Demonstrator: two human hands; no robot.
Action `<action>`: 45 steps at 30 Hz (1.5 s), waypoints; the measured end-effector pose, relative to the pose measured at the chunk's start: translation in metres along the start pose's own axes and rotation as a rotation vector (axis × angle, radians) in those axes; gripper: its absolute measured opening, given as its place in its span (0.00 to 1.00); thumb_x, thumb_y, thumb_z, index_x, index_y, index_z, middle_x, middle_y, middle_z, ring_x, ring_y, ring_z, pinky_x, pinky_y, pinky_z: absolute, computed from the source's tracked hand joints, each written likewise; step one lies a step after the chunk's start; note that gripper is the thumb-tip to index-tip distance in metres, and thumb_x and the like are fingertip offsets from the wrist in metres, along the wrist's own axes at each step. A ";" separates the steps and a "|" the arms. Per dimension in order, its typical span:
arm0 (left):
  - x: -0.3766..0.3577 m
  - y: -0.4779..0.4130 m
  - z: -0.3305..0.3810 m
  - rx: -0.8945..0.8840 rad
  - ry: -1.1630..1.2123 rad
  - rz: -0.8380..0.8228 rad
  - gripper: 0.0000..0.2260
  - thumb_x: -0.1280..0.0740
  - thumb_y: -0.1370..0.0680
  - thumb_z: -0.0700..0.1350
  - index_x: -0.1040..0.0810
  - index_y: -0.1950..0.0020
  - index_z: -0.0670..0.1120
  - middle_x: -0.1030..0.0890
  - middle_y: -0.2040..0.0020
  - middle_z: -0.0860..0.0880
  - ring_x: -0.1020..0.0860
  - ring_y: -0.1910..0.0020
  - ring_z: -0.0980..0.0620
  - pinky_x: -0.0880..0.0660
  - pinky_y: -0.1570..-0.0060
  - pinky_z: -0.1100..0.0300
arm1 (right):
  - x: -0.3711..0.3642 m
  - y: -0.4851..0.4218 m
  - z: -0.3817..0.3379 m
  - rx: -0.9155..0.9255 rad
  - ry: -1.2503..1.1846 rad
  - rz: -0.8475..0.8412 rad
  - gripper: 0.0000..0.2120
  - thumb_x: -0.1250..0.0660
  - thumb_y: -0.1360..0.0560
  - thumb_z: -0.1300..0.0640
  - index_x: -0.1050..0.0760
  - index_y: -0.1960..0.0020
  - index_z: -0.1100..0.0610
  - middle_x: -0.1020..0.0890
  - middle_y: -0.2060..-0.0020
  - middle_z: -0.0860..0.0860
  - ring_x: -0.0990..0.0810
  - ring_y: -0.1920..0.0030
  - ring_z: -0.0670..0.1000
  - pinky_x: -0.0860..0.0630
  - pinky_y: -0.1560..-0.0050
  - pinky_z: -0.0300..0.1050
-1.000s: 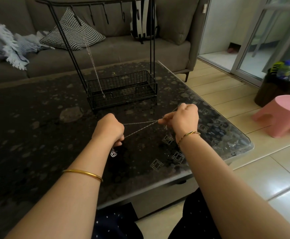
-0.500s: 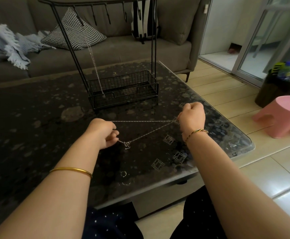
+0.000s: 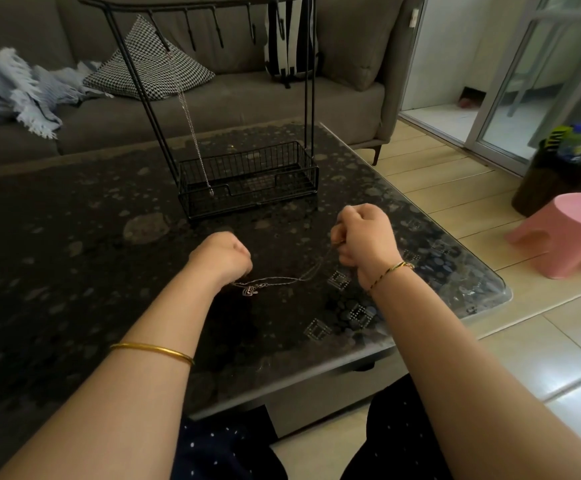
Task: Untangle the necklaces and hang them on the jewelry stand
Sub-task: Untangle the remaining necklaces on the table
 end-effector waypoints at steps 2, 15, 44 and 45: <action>0.000 0.006 0.019 -0.138 0.040 -0.004 0.09 0.32 0.25 0.37 0.21 0.56 0.51 0.22 0.50 0.50 0.24 0.44 0.49 0.26 0.42 0.54 | -0.009 0.009 -0.007 -0.001 -0.048 -0.113 0.09 0.47 0.19 0.60 0.32 0.57 0.58 0.25 0.73 0.52 0.35 0.80 0.45 0.40 0.82 0.35; -0.023 0.040 0.058 -0.262 0.555 -0.408 0.08 0.34 0.23 0.32 0.23 0.47 0.43 0.21 0.58 0.45 0.23 0.63 0.55 0.20 0.61 0.62 | -0.016 0.024 -0.024 0.136 0.058 -0.241 0.07 0.42 0.20 0.61 0.27 0.52 0.64 0.25 0.71 0.52 0.25 0.77 0.47 0.27 0.76 0.39; 0.000 0.032 0.057 -0.388 0.449 -0.036 0.10 0.37 0.21 0.33 0.26 0.54 0.48 0.21 0.59 0.47 0.21 0.63 0.55 0.23 0.64 0.64 | -0.015 0.026 -0.028 0.263 0.283 -0.171 0.05 0.31 0.25 0.60 0.22 0.58 0.61 0.16 0.66 0.56 0.16 0.64 0.55 0.18 0.59 0.50; 0.000 0.033 0.058 -0.406 0.410 -0.014 0.10 0.37 0.21 0.33 0.26 0.55 0.49 0.21 0.59 0.47 0.21 0.63 0.56 0.23 0.65 0.65 | -0.015 0.026 -0.030 0.296 0.330 -0.138 0.05 0.31 0.25 0.59 0.22 0.58 0.61 0.17 0.67 0.55 0.16 0.64 0.54 0.18 0.59 0.51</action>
Point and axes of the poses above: each hand's wrist, its own y-axis away from the middle knuckle, its own x-axis out of the back of the hand, z = x × y, the point moved 7 cm from there along -y, towards the middle knuckle
